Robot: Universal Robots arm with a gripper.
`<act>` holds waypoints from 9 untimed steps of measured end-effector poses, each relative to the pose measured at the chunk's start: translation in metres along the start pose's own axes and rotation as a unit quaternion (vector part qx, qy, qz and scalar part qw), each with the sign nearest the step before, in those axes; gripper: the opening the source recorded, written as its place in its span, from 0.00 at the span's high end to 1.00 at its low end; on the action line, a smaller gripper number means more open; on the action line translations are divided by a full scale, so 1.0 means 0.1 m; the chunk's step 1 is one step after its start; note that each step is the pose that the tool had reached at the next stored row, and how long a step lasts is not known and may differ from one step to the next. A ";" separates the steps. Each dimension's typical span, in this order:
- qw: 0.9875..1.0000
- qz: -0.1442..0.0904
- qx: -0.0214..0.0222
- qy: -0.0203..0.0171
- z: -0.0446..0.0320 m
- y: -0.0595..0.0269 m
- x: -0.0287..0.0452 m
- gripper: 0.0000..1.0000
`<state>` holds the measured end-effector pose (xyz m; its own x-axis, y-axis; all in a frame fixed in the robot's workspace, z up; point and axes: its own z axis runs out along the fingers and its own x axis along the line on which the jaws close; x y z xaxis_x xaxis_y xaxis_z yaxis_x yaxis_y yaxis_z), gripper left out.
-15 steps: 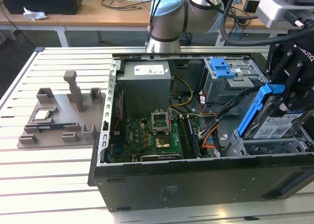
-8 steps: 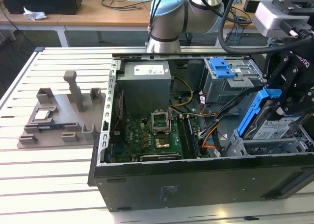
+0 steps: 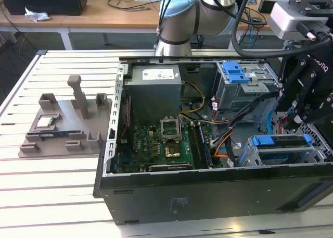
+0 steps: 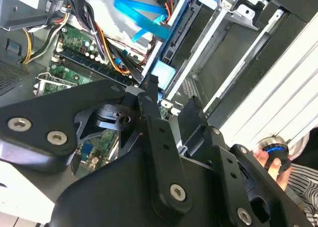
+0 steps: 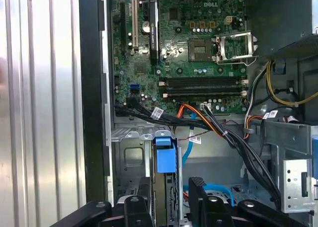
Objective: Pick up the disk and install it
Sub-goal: 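Insert the disk into the insertion slot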
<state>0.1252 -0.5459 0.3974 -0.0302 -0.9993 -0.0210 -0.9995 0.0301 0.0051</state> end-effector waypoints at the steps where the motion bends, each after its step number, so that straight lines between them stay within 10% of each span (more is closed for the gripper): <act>1: 1.000 0.000 0.000 0.000 0.001 0.000 0.000 0.56; 9: 1.000 0.000 0.000 0.000 0.005 0.000 0.000 0.82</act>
<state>0.1252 -0.5459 0.3969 -0.0303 -0.9993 -0.0210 -0.9995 0.0302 0.0051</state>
